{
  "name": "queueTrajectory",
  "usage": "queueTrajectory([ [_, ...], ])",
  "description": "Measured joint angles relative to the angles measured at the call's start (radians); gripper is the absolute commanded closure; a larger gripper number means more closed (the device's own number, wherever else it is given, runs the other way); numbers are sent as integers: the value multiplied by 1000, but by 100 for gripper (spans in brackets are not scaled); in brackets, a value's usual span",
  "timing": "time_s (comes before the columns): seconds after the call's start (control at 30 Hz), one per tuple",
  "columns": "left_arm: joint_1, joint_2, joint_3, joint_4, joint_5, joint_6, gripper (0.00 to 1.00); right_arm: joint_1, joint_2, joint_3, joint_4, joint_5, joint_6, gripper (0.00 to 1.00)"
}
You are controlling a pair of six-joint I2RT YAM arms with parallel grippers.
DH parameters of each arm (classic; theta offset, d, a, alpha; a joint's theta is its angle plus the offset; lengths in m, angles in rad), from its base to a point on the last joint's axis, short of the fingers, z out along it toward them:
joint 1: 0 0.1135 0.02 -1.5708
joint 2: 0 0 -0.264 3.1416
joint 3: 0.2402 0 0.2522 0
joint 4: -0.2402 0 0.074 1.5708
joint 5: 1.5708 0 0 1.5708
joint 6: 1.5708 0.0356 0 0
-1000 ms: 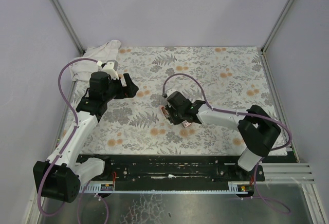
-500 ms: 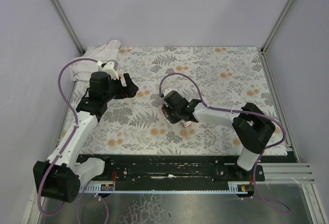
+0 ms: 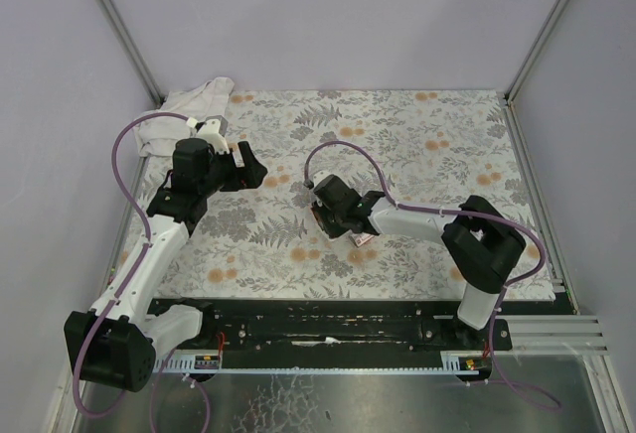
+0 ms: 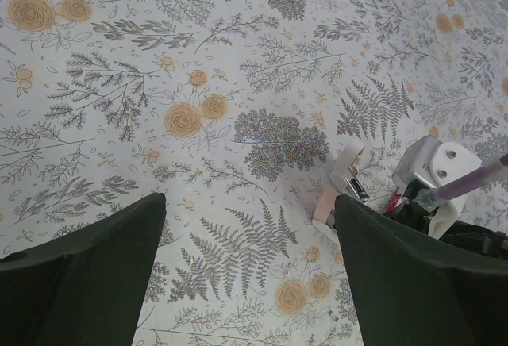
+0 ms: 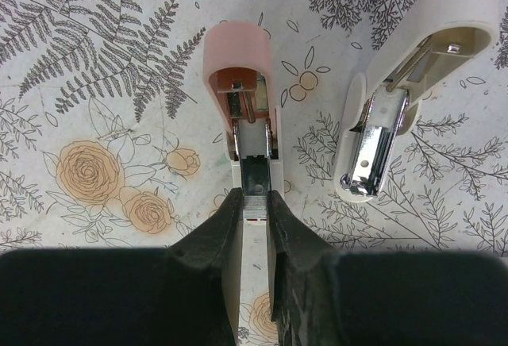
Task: Load the staples into the stapler
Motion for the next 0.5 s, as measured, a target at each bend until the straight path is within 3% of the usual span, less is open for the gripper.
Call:
queueTrajectory([
  [0.5, 5, 0, 0, 0, 1, 0, 14, 0, 12, 1, 1, 2, -20, 82],
])
